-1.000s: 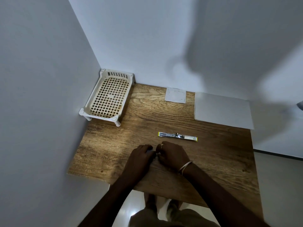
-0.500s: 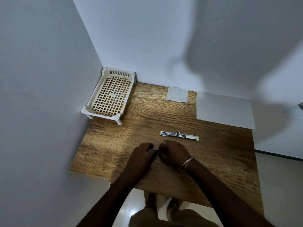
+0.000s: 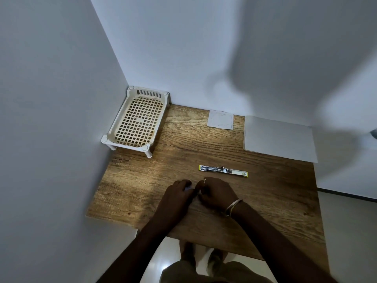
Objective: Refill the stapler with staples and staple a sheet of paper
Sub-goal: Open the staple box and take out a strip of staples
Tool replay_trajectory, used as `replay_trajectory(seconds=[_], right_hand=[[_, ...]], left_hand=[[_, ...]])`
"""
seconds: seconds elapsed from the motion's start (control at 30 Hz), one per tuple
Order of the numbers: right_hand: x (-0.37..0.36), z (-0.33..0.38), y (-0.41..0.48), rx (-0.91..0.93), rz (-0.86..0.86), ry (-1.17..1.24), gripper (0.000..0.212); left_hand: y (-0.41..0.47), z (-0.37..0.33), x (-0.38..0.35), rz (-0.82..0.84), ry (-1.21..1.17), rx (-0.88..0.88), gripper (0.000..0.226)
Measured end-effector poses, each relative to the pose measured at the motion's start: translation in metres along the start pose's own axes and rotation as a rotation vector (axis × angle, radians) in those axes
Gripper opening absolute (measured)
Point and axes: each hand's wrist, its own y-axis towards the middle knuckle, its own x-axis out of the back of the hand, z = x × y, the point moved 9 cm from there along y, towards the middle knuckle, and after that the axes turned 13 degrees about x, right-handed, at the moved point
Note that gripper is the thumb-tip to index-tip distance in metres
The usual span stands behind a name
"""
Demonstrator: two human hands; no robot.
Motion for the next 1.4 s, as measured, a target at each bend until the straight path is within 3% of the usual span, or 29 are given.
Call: replay_trajectory(seconds=[0.23, 0.63, 0.93, 1.17, 1.4], right_hand=[[0.002, 0.000, 0.007, 0.034, 0.047, -0.061, 0.016], [0.006, -0.005, 0.004, 0.007, -0.014, -0.039, 0.018], [0.006, -0.006, 0.004, 0.006, -0.030, -0.040, 0.015], [0.007, -0.003, 0.003, 0.030, -0.068, -0.054, 0.022], [0.008, -0.003, 0.004, 0.018, -0.074, -0.048, 0.019]], left_hand=[[0.001, -0.001, 0.002, 0.003, -0.004, -0.004, 0.030], [0.002, 0.008, 0.003, 0.002, -0.140, 0.047, 0.028], [0.006, 0.005, -0.003, 0.022, -0.001, 0.015, 0.028], [0.006, 0.007, -0.007, 0.056, 0.018, 0.021, 0.039], [0.009, 0.007, -0.009, 0.070, 0.019, 0.029, 0.037]])
